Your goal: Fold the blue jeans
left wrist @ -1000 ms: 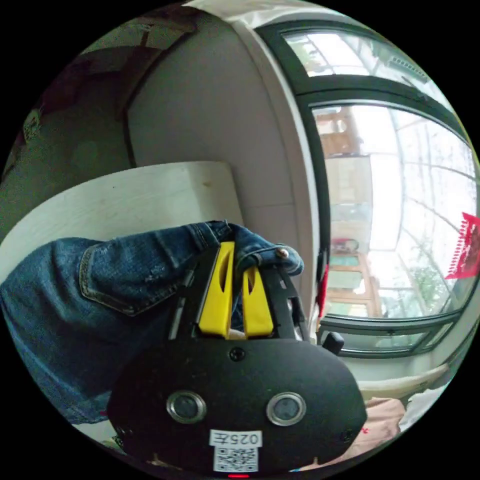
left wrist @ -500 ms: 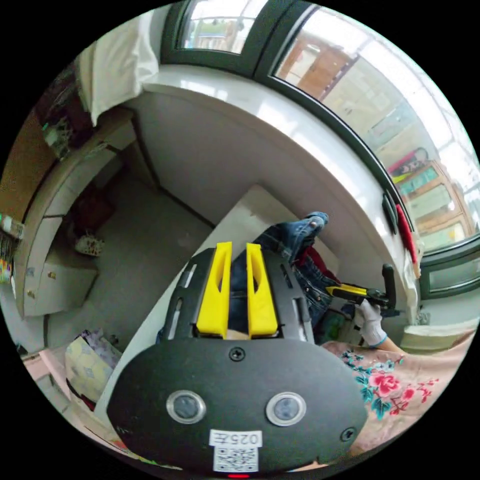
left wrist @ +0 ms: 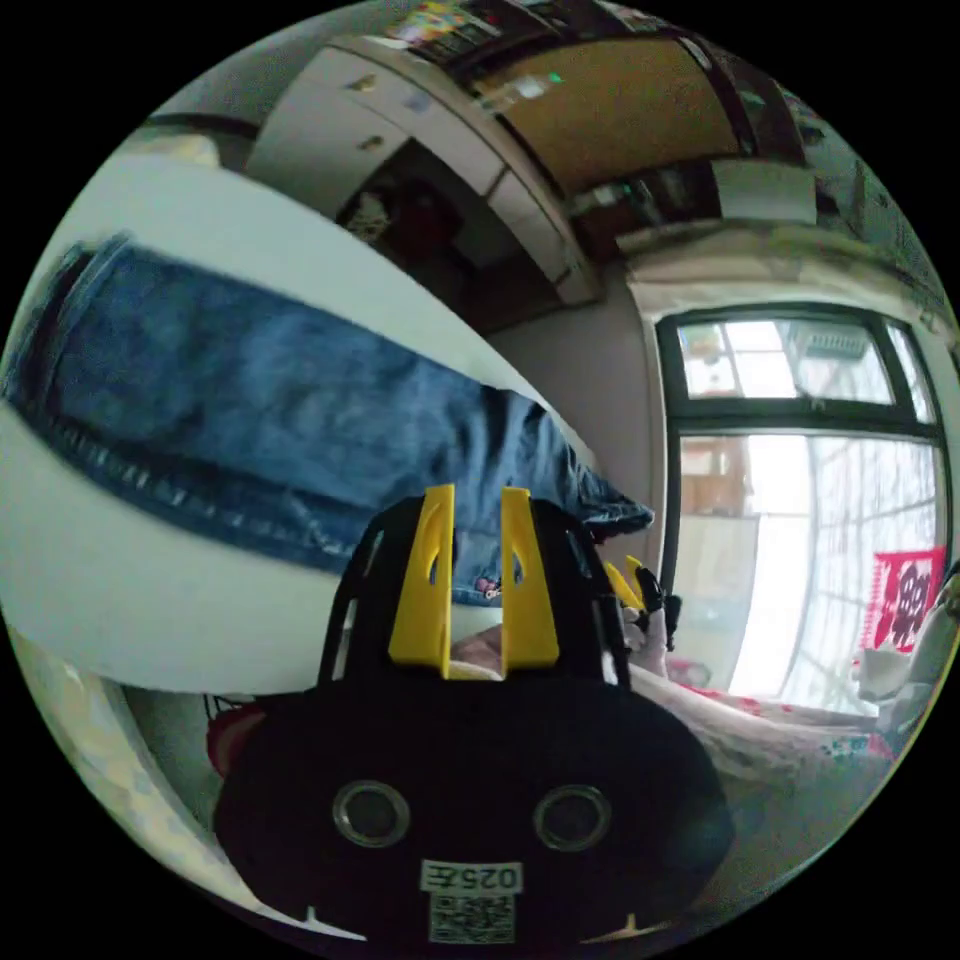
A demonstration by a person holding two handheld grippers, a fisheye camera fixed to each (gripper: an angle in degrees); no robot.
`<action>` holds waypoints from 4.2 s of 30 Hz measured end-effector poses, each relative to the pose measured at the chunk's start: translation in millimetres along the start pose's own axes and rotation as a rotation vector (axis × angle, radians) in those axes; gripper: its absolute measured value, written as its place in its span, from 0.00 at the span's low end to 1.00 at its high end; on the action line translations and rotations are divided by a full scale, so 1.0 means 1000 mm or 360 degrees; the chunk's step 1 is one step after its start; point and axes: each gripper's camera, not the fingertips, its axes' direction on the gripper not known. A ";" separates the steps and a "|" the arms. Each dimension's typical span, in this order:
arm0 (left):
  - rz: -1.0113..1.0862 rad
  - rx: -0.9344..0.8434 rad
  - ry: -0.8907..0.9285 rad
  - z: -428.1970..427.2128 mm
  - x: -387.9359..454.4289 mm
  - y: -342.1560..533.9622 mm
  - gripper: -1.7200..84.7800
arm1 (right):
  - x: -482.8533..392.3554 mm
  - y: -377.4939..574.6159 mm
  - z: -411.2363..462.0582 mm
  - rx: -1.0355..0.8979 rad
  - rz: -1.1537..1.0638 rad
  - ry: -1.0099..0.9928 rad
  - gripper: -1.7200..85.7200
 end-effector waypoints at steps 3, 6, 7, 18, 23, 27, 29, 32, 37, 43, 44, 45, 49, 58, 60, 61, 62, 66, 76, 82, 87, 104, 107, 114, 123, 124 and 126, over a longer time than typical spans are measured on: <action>-0.0206 0.0207 0.0175 -0.037 -0.041 0.021 0.11 | -0.006 -0.014 0.052 -0.0172 0.0050 0.0020 0.18; -0.0388 0.0370 0.0294 -0.058 -0.073 0.028 0.12 | -0.017 -0.018 0.075 -0.0197 0.0128 0.0179 0.18; -0.0474 0.0442 0.0331 -0.064 -0.084 0.027 0.12 | -0.020 -0.018 0.073 -0.0159 0.0190 0.0229 0.18; -0.0402 0.0109 -0.0343 -0.088 -0.051 -0.024 0.12 | -0.046 0.005 0.036 -0.0210 0.0205 0.0224 0.17; -0.0279 0.0038 -0.0565 -0.102 -0.025 -0.021 0.13 | -0.057 0.023 0.028 -0.0257 0.0054 0.0264 0.18; -0.0579 0.0291 -0.0118 -0.130 -0.049 -0.020 0.12 | -0.051 0.006 0.023 -0.0143 0.0199 0.0144 0.20; -0.0656 0.0308 -0.0015 -0.134 -0.057 -0.023 0.12 | -0.048 -0.003 0.020 -0.0110 0.0259 0.0154 0.20; -0.0784 0.0315 0.0078 -0.139 -0.063 -0.025 0.12 | -0.038 -0.013 0.020 -0.0179 0.0412 0.0103 0.19; -0.0859 0.0398 -0.0030 -0.168 -0.047 -0.010 0.12 | -0.048 -0.002 -0.019 -0.0049 0.0447 0.0076 0.17; -0.0909 0.0432 0.0123 -0.168 -0.054 -0.010 0.11 | -0.045 -0.025 -0.084 0.0237 0.0387 0.0095 0.19; -0.0909 0.0426 0.0119 -0.167 -0.053 -0.011 0.10 | -0.045 -0.030 -0.087 0.0243 0.0383 0.0089 0.20; -0.0908 0.0413 0.0084 -0.166 -0.049 -0.014 0.10 | -0.045 -0.042 -0.092 0.0251 0.0364 0.0096 0.20; -0.0822 0.0318 -0.0090 -0.169 -0.033 -0.022 0.04 | -0.057 -0.075 -0.083 0.0150 0.0269 0.0330 0.18; -0.0733 0.0543 0.0225 -0.200 -0.009 -0.001 0.01 | -0.082 -0.046 -0.061 0.0067 0.0097 0.0423 0.03; -0.0647 0.0565 0.0176 -0.214 0.007 -0.010 0.01 | -0.082 -0.043 -0.069 0.0036 0.0065 0.0325 0.02; -0.0586 0.0564 0.0153 -0.222 0.020 -0.020 0.01 | -0.081 -0.043 -0.074 0.0018 0.0069 0.0265 0.02; -0.0547 0.0563 0.0136 -0.227 0.027 -0.025 0.01 | -0.081 -0.042 -0.077 0.0015 0.0071 0.0241 0.02; -0.0144 0.0605 -0.0070 -0.269 0.093 -0.045 0.01 | -0.104 -0.014 -0.094 0.0049 -0.0085 0.0259 0.02; -0.0541 0.0328 -0.0400 -0.213 -0.015 0.014 0.01 | 0.029 0.115 -0.033 -0.0002 0.0565 0.0466 0.02; -0.0545 0.0416 -0.0229 -0.214 -0.015 0.022 0.01 | 0.045 0.104 -0.030 0.0008 0.0735 0.0327 0.02; -0.0190 0.0481 -0.0086 -0.239 0.055 -0.009 0.01 | 0.012 0.074 -0.051 0.0163 0.0623 -0.0017 0.02; -0.0587 0.0390 -0.0177 -0.179 -0.032 0.022 0.01 | 0.097 0.074 0.033 0.0071 0.0756 0.0156 0.06; -0.0691 0.0441 -0.0097 -0.179 -0.036 0.026 0.01 | 0.104 0.073 0.041 0.0122 0.0789 0.0079 0.07; -0.0993 0.0820 0.0095 -0.191 -0.032 0.052 0.05 | 0.102 0.074 0.029 0.0375 0.0778 0.0154 0.15; -0.0677 0.0321 -0.0749 -0.153 0.033 -0.022 0.06 | 0.100 0.017 0.100 0.0360 0.0745 0.0896 0.14; -0.0629 0.0251 -0.0874 -0.144 0.043 -0.029 0.04 | 0.102 0.011 0.108 0.0373 0.0745 0.0904 0.14; -0.0528 0.0128 -0.1028 -0.130 0.057 -0.037 0.02 | 0.107 -0.004 0.117 0.0337 0.0690 0.0884 0.14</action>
